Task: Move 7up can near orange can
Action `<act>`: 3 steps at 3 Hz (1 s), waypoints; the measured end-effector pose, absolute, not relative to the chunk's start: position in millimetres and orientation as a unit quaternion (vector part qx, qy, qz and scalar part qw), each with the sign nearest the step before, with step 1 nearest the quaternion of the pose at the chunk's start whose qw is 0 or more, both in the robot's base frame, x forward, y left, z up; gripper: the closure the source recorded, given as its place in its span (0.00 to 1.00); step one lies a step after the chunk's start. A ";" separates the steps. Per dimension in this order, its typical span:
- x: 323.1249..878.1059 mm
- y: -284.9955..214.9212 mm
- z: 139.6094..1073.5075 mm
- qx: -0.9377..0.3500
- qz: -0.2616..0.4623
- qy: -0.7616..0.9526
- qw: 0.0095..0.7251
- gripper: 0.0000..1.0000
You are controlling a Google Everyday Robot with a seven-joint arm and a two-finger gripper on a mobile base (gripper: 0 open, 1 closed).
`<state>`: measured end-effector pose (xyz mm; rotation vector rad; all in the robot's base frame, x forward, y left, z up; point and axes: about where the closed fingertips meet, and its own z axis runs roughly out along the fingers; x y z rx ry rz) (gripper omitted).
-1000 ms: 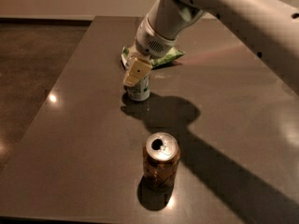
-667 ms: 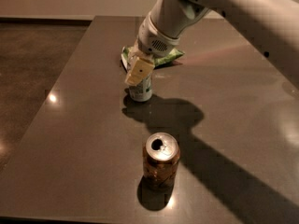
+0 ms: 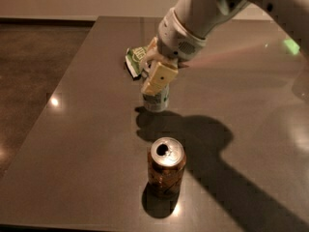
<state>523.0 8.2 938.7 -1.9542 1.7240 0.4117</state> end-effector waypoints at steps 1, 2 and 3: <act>495.0 -15.2 946.5 -0.738 0.163 0.608 0.245 1.00; 477.0 -36.7 948.1 -0.761 0.180 0.576 0.237 1.00; 464.8 -58.9 943.2 -0.798 0.203 0.518 0.231 1.00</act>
Offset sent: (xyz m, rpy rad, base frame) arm -0.0683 -0.0783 0.0075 0.0227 0.0400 0.2810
